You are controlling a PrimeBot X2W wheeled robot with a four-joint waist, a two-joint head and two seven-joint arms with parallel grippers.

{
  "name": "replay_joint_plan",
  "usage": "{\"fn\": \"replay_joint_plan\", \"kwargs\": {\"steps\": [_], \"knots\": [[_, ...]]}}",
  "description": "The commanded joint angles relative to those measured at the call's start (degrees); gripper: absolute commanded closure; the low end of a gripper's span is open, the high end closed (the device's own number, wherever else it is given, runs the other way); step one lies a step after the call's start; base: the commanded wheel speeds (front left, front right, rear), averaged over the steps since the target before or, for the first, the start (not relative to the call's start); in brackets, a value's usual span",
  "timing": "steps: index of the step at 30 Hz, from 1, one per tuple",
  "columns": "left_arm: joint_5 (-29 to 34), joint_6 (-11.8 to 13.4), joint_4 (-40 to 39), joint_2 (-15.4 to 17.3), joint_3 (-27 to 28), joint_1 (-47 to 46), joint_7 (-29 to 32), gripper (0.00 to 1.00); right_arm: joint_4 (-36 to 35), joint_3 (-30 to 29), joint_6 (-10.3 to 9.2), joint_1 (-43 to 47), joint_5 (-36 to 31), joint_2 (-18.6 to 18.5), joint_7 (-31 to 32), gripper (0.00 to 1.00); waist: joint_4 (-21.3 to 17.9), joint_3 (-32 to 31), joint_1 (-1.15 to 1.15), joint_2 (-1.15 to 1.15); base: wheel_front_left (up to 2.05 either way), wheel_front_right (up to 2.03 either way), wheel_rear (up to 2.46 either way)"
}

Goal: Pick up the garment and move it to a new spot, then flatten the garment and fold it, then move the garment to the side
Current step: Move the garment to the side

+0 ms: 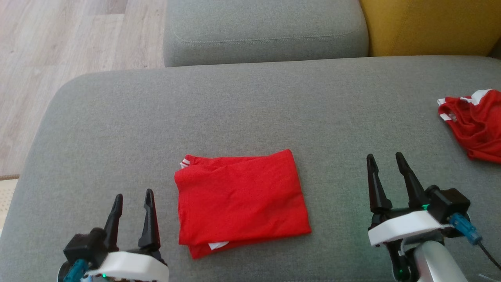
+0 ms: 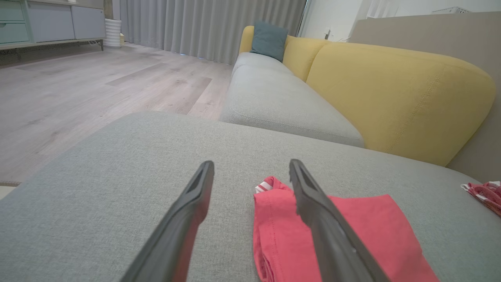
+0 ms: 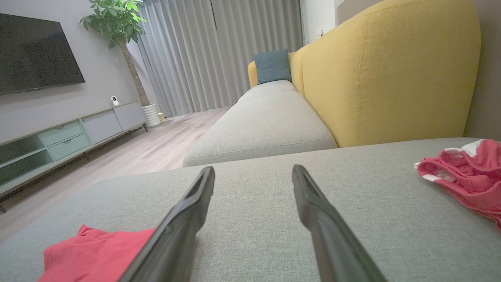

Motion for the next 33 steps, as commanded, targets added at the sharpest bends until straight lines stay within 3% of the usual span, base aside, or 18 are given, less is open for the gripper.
{"fn": "replay_joint_plan", "kwargs": {"steps": [1, 33], "knots": [[0.7, -0.3, -2.1, -0.5, 2.5, -1.6, -0.7, 0.00, -2.2, 1.0, -0.05, -0.7, -0.6, -0.1, -0.4, 0.00, 0.0, 0.0, 0.00, 0.00, 0.00, 0.00, 0.00], [3.6, -2.7, -1.7, -2.9, 4.6, -1.2, -0.7, 0.00, -3.5, 0.3, -0.05, -0.2, -2.0, -0.1, 1.2, 0.00, 0.2, 0.7, 0.00, 0.00, 0.00, 0.00, 0.00]]}}
